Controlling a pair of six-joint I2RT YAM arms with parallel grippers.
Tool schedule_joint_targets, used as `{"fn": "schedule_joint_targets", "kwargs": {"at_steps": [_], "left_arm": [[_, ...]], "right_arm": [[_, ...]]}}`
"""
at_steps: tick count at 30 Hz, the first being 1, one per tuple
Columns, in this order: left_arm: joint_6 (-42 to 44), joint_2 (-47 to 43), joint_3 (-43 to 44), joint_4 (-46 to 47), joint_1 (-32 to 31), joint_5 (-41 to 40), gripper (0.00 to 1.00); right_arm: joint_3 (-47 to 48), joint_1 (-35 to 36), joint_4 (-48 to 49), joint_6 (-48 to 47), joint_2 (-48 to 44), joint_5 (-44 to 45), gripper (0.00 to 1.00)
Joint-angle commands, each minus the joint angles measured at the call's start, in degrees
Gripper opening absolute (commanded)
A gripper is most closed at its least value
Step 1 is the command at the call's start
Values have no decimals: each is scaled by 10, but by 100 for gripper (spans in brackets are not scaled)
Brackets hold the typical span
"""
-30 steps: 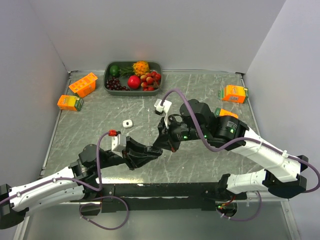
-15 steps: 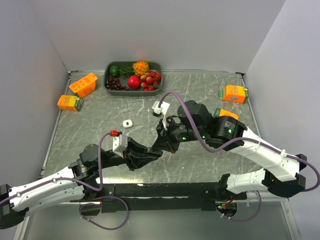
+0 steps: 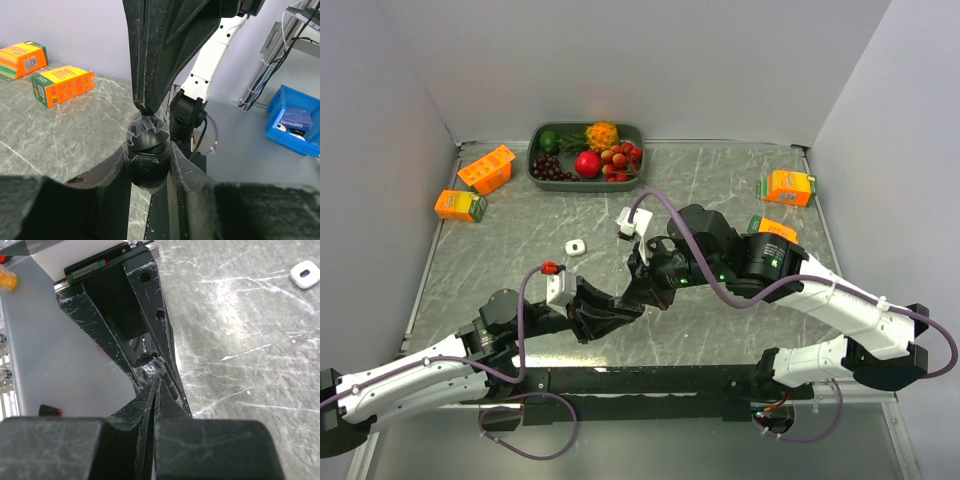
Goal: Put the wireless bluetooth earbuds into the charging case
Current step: Open the charging case.
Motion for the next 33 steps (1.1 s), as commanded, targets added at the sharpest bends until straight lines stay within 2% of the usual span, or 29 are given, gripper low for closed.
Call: {"fn": "schedule_joint_targets", "kwargs": {"at_steps": [1,3,4,7,9,11,13,17,28,33], "left_arm": [[3,-3,32,99,8,-69,1],[-1,-4,28,89,8,-64,1],[-3,-5,25,86,8,-64,1],[-10,-13,14,85,7,-69,1],[-9,-17,14,79,7,-71,1],[-8,-19,14,74,8,-71,1],[-8,-21,14,72,7,-70,1],[-9,-19,14,75,7,-64,1],[-7,-24,8,93,8,-33,1],[-5,-23,6,92,8,-13,1]], "right_arm": [[-1,33,-5,26,-3,-31,4],[2,33,9,32,-26,5,21],[7,33,11,33,-29,15,32],[11,34,7,28,-33,50,44],[5,34,12,28,-38,66,48],[-5,34,17,28,-44,76,59],[-10,34,18,26,-46,94,65],[-7,40,7,15,-40,123,69],[4,47,-17,7,-25,195,66],[6,47,-9,8,-30,196,65]]}}
